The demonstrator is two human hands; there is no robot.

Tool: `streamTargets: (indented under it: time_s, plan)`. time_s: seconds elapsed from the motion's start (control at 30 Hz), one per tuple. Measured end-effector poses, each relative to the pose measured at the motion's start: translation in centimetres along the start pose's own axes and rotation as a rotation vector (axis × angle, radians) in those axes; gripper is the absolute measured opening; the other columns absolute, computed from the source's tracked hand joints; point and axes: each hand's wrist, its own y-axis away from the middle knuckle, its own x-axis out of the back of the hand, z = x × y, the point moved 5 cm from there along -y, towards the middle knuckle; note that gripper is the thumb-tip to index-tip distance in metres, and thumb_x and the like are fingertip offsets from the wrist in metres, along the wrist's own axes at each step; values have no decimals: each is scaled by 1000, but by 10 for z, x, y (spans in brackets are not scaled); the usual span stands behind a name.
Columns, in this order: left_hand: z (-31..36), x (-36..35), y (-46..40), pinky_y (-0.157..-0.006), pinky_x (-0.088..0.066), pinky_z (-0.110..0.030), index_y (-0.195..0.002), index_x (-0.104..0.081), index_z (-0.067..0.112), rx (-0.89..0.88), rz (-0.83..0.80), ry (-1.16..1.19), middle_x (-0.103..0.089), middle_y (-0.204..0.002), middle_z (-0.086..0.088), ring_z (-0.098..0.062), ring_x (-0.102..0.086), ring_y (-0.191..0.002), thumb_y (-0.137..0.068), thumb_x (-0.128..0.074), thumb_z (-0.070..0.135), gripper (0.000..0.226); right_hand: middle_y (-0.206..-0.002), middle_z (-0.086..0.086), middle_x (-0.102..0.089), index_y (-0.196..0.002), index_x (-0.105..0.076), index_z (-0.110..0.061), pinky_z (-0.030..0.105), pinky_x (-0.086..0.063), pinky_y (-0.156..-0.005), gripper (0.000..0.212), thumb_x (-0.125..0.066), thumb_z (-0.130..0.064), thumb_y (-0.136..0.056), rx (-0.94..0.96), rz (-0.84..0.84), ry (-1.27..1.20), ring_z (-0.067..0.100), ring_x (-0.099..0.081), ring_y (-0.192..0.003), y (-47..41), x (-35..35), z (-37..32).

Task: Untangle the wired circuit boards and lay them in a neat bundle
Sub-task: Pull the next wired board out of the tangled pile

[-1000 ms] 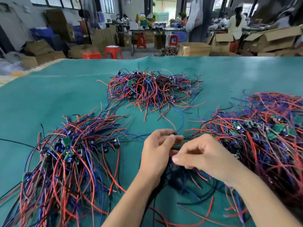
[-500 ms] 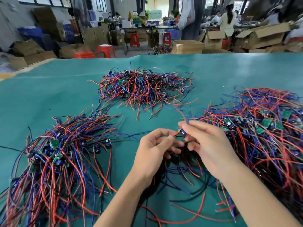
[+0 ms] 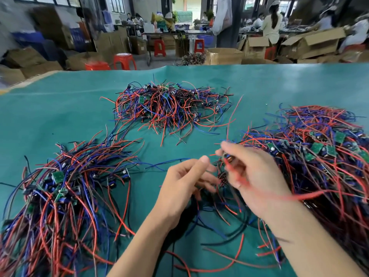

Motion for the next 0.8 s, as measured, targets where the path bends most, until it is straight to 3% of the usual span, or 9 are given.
streamTargets:
  time_s: [0.1, 0.2, 0.33, 0.43, 0.6, 0.67, 0.73, 0.8]
  plan:
    - [2, -2, 3, -51, -41, -18, -81, -71, 8, -25, -53, -99, -75, -82, -13, -16, -64, -65, -89, -64, 45, 39, -56, 11, -60, -74, -76, -2, 22, -29, -36, 29, -81, -30, -79, 98, 112, 233, 17, -43, -41, -2, 3, 18]
    - [3, -2, 3, -50, -40, -17, -80, -70, 10, -44, -54, -114, -74, -76, -8, -12, -62, -62, -90, -68, 29, 21, -52, 4, -57, -77, -74, -1, 21, -32, -37, 30, -82, -30, -80, 92, 141, 238, 15, -45, -42, -5, 6, 24]
    - [1, -1, 2, -50, -41, -17, -81, -68, 8, -42, -8, -81, -69, -67, -8, -13, -57, -53, -99, -57, 18, 24, -58, 3, -57, -86, -77, 0, 21, -36, -43, 35, -80, -32, -75, 94, 19, 111, 12, -44, -47, -7, 2, 20]
    - [-1, 0, 1, -50, -41, -16, -81, -69, 6, -22, 0, -40, -61, -58, -7, -10, -49, -48, -100, -57, 15, 25, -63, 6, -57, -88, -79, 2, 20, -37, -46, 21, -74, -18, -87, 64, -47, 75, 12, -45, -53, -7, 2, 18]
    - [-2, -2, 1, -48, -36, -15, -76, -71, 13, -16, -27, -40, -54, -54, -2, -8, -44, -47, -98, -60, 20, 26, -62, 4, -55, -82, -76, 5, 17, -37, -46, 26, -80, -18, -70, 49, -28, 24, 9, -45, -52, -9, 9, 12]
    - [-3, -2, 2, -48, -35, -15, -76, -71, 14, -19, -39, -48, -53, -54, -2, -9, -44, -48, -98, -61, 21, 25, -59, 2, -55, -70, -76, -5, 17, -38, -46, 9, -79, -11, -77, 95, 7, 13, 9, -45, -50, -10, 13, 8]
    - [-3, -2, 2, -48, -35, -15, -75, -71, 14, -25, -49, -58, -53, -54, -1, -9, -44, -48, -97, -61, 21, 25, -58, 1, -57, -63, -75, -11, 17, -39, -48, 21, -77, -8, -84, 169, 72, 53, 9, -46, -50, -12, 20, 4]
    - [-3, -2, 2, -49, -35, -15, -74, -71, 14, -31, -56, -70, -53, -53, -1, -9, -44, -49, -97, -61, 19, 26, -58, 5, -61, -62, -75, -13, 21, -42, -49, 24, -79, -11, -85, 312, 172, 257, 11, -48, -49, -14, 31, -4]
